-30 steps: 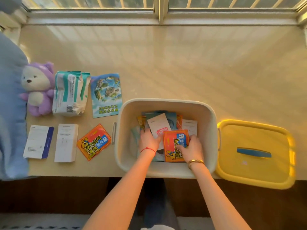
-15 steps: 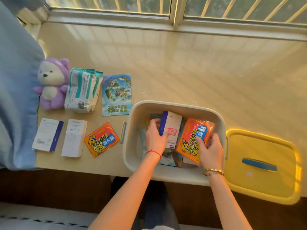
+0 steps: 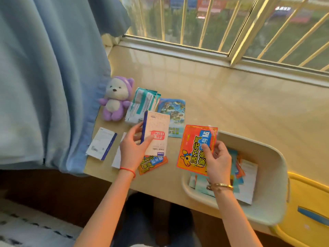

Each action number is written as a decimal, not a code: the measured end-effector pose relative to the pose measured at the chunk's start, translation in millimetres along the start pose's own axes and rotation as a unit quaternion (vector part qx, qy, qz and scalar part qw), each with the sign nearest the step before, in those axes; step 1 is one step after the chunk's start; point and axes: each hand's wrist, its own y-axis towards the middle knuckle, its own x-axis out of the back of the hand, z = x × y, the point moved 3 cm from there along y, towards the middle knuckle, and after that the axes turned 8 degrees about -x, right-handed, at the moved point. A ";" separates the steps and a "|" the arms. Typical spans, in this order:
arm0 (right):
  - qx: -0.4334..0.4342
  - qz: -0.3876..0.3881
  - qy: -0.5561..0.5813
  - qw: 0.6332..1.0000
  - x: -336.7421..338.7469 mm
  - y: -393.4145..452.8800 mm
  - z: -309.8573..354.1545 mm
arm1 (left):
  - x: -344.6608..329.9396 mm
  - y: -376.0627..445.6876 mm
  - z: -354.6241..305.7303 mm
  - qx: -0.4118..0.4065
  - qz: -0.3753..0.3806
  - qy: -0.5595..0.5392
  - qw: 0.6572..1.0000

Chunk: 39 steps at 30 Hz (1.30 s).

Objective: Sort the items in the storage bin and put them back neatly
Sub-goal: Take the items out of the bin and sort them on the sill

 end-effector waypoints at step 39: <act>0.084 -0.109 -0.367 0.920 -174.4 -70.3 -38.5 | 171.9 73.8 128.2 -0.106 0.124 0.249 0.955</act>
